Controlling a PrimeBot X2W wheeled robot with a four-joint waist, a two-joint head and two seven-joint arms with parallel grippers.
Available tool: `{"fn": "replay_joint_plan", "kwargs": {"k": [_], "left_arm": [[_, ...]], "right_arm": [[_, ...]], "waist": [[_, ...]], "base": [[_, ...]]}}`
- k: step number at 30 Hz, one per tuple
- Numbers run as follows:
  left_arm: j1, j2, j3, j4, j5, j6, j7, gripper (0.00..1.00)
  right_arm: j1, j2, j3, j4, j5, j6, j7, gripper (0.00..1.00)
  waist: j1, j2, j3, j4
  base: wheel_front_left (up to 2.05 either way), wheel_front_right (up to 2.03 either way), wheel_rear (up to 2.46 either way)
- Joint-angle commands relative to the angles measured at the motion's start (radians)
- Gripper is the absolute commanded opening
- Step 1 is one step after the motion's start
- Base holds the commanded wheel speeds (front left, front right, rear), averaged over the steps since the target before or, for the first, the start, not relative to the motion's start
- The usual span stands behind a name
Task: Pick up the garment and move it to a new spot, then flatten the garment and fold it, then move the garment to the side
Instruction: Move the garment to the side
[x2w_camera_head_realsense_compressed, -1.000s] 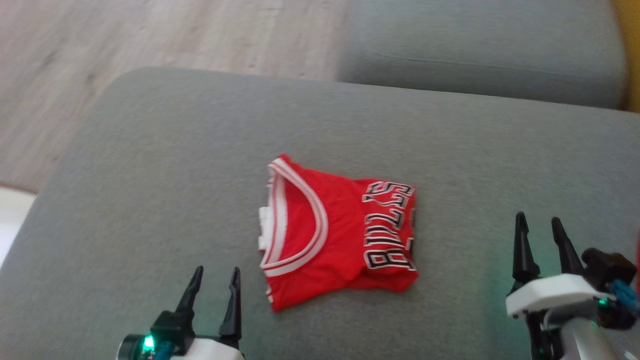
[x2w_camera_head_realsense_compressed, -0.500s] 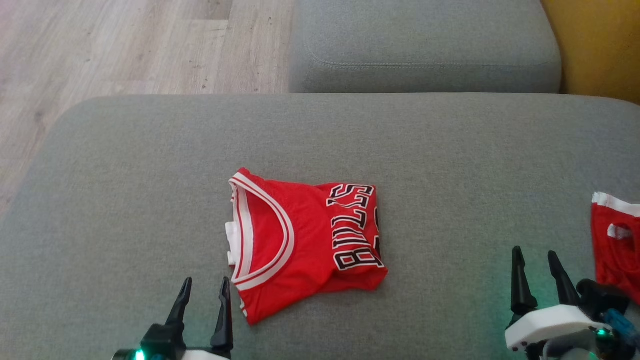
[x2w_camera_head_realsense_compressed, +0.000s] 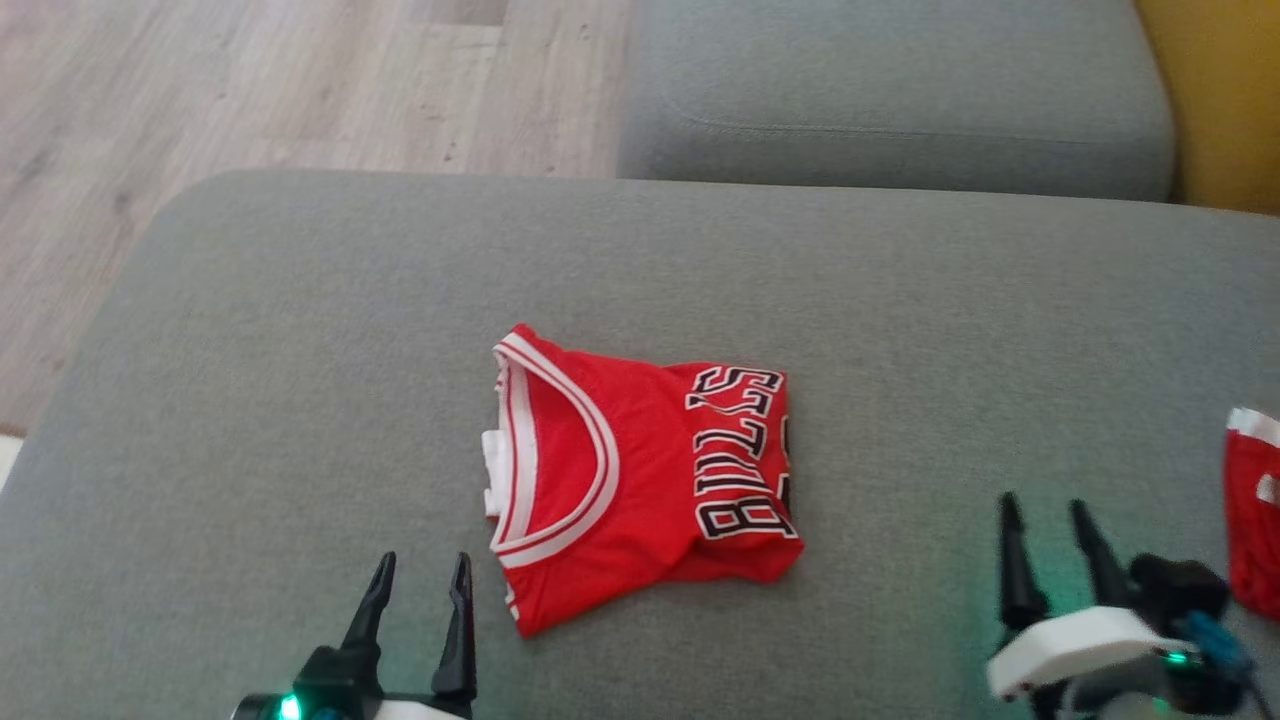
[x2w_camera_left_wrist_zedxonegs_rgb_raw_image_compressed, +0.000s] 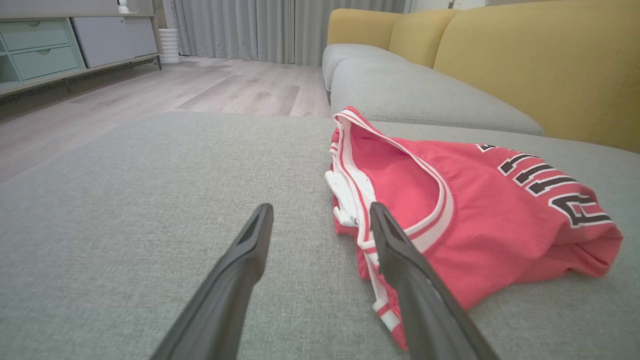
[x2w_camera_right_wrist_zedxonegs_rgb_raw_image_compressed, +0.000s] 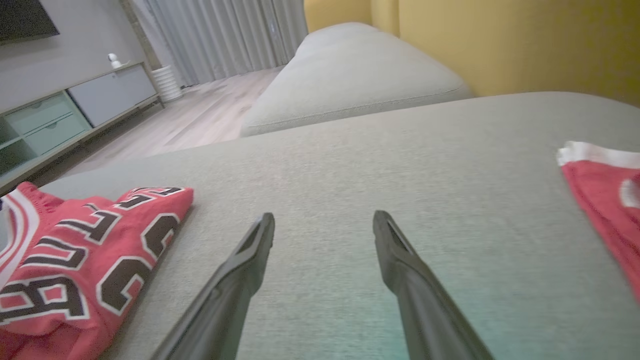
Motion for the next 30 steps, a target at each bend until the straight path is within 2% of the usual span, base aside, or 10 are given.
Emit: {"fn": "replay_joint_plan", "kwargs": {"k": [1, 9, 14, 19, 20, 21, 26, 30], "left_arm": [[-0.034, -0.001, 0.026, -0.033, 0.004, -0.001, -0.006, 1.0], [-0.053, -0.001, -0.034, -0.025, -0.017, -0.002, -0.006, 1.0], [-0.055, -0.001, -0.048, -0.017, -0.018, 0.001, -0.006, 1.0], [-0.061, -0.001, -0.05, -0.021, -0.018, 0.002, -0.006, 1.0], [-0.062, -0.001, -0.051, -0.022, -0.019, 0.002, -0.006, 1.0], [-0.063, -0.001, -0.052, -0.024, -0.021, 0.003, -0.006, 1.0], [-0.063, -0.001, -0.055, -0.035, -0.029, 0.003, -0.006, 1.0], [-0.06, -0.001, -0.057, -0.039, -0.025, -0.005, -0.006, 1.0]], "right_arm": [[-0.059, -0.005, 0.042, -0.02, 0.006, -0.001, -0.012, 1.0], [-0.197, -0.005, 0.262, 0.098, 0.097, -0.001, -0.012, 1.0], [-0.267, -0.005, 0.316, 0.217, 0.114, -0.001, 0.001, 1.0], [-0.307, -0.005, 0.318, 0.339, 0.101, -0.001, 0.01, 1.0], [-0.313, -0.005, 0.312, 0.365, 0.094, -0.001, 0.012, 0.95], [-0.324, -0.005, 0.295, 0.408, 0.075, -0.001, 0.01, 0.0], [-0.332, -0.005, 0.232, 0.457, 0.05, -0.001, -0.005, 0.0], [-0.321, -0.005, 0.163, 0.451, 0.023, -0.001, -0.011, 0.0]], "waist": [[0.0, 0.0, 0.006, 0.011], [0.0, 0.0, 0.058, 0.11], [0.0, 0.0, 0.081, 0.171], [0.0, 0.0, 0.101, 0.208], [0.0, 0.0, 0.103, 0.21], [0.0, 0.0, 0.107, 0.212], [0.0, 0.0, 0.1, 0.176], [0.0, 0.0, 0.082, 0.1]], "base": [[0.0, 0.0, 0.0], [0.0, 0.0, 0.0], [0.0, 0.0, 0.0], [0.0, 0.0, 0.0], [0.0, 0.0, 0.0], [0.0, 0.0, 0.0], [0.0, 0.0, 0.0], [0.0, 0.0, 0.0]]}}
